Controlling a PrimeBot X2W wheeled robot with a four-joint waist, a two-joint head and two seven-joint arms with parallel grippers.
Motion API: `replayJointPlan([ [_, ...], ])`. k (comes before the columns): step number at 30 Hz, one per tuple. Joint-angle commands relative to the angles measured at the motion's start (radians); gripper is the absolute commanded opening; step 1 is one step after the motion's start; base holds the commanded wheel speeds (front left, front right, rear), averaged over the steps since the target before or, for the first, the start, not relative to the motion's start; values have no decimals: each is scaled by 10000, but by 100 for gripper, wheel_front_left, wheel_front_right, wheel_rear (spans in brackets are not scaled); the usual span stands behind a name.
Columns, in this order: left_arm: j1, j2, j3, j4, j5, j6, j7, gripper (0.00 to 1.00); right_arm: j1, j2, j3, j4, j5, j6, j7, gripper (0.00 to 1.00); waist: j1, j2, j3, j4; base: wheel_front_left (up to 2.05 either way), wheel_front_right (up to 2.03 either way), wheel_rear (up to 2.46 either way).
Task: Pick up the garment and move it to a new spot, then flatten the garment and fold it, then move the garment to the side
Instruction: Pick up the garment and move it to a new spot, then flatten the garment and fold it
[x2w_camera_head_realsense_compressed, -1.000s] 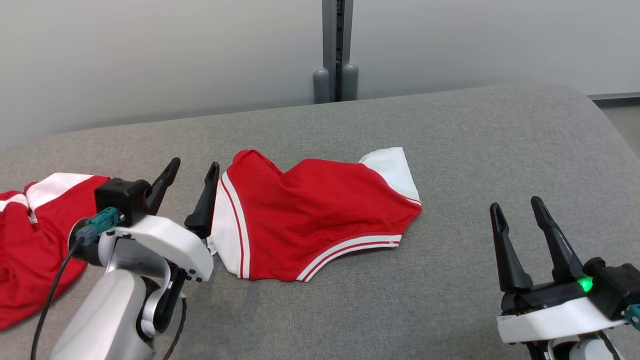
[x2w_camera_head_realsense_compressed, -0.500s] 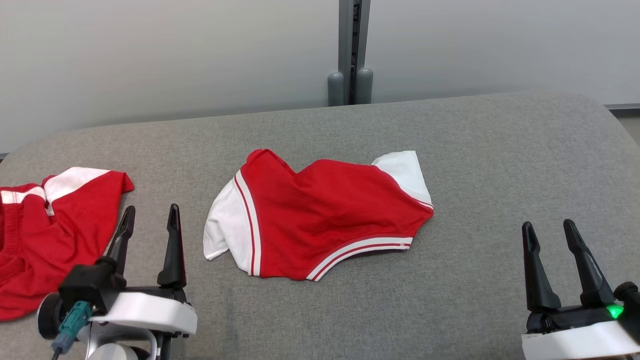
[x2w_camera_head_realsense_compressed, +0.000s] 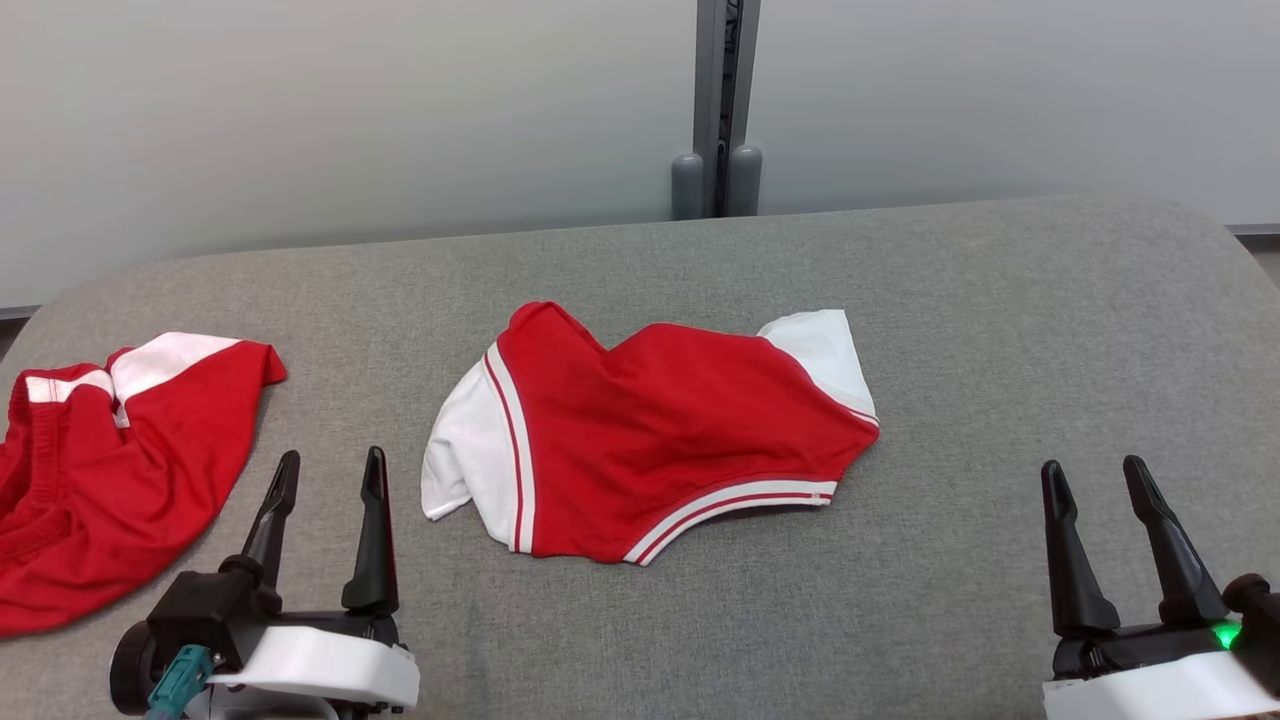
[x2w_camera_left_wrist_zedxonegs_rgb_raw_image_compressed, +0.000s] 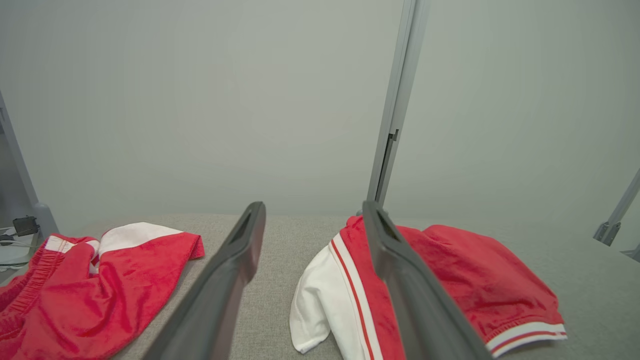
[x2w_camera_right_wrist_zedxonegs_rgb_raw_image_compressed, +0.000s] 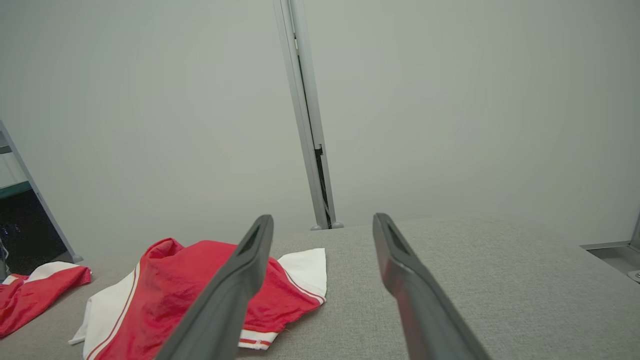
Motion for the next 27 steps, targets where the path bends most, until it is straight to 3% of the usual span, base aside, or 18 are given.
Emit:
replayJointPlan([
  [1, 20, 26, 0, 28, 73, -6, -24, 100, 56, -65, -20, 21, -20, 21, 59, 100, 0, 0, -25, 6, 0, 0, 0],
  [14, -80, -82, -94, 132, -23, -28, -58, 100, 40, -98, 175, -89, 41, 21, 183, 100, 0, 0, -52, 318, 0, 0, 0],
  [27, -585, -265, -293, 259, -121, -168, 1, 100, -2015, -746, 3297, 327, 440, 21, 1604, 100, 0, 0, 383, 2303, 0, 0, 0],
])
